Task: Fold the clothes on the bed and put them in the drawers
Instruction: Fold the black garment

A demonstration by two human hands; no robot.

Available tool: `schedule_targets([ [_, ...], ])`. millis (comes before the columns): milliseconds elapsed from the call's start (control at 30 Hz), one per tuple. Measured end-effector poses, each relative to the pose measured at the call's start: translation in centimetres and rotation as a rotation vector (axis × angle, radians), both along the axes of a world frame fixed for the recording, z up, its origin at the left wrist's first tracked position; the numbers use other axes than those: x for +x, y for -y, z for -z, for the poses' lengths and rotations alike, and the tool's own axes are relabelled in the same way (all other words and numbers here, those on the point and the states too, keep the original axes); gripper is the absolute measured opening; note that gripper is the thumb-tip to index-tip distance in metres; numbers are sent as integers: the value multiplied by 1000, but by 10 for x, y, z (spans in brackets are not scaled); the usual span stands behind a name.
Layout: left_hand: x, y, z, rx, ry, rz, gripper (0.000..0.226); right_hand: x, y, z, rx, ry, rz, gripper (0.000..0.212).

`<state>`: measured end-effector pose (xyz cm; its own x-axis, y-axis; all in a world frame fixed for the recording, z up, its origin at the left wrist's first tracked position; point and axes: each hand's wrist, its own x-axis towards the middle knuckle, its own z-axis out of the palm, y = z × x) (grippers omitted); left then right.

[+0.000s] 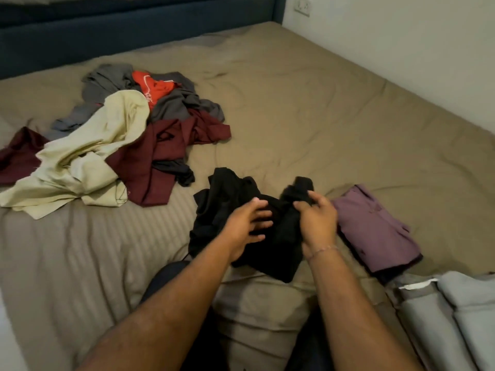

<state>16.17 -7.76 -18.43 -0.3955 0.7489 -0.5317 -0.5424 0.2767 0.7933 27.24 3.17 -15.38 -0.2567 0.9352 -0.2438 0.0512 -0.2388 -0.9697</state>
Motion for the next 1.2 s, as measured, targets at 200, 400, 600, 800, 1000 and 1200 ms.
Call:
schedule_targets([
  [200, -88, 49, 16, -241, -204, -389, 34, -67, 52, 31, 150, 287, -417, 47],
  [400, -82, 62, 45, -262, -666, -230, 23, -4, 36, 93, -129, 637, -22, 78],
  [600, -66, 50, 46, -338, -44, -201, 33, -18, 36, 85, -515, 44, -148, 37],
  [800, -68, 25, 31, -50, 336, -209, 71, -47, 36, 2, 262, 79, -859, 47],
  [1000, -63, 12, 19, 477, 635, -192, 86, -18, 32, -37, 1142, 598, -1067, 60],
  [1200, -53, 31, 59, 212, 582, -93, 93, 36, 29, 22, 904, 713, -1187, 58],
])
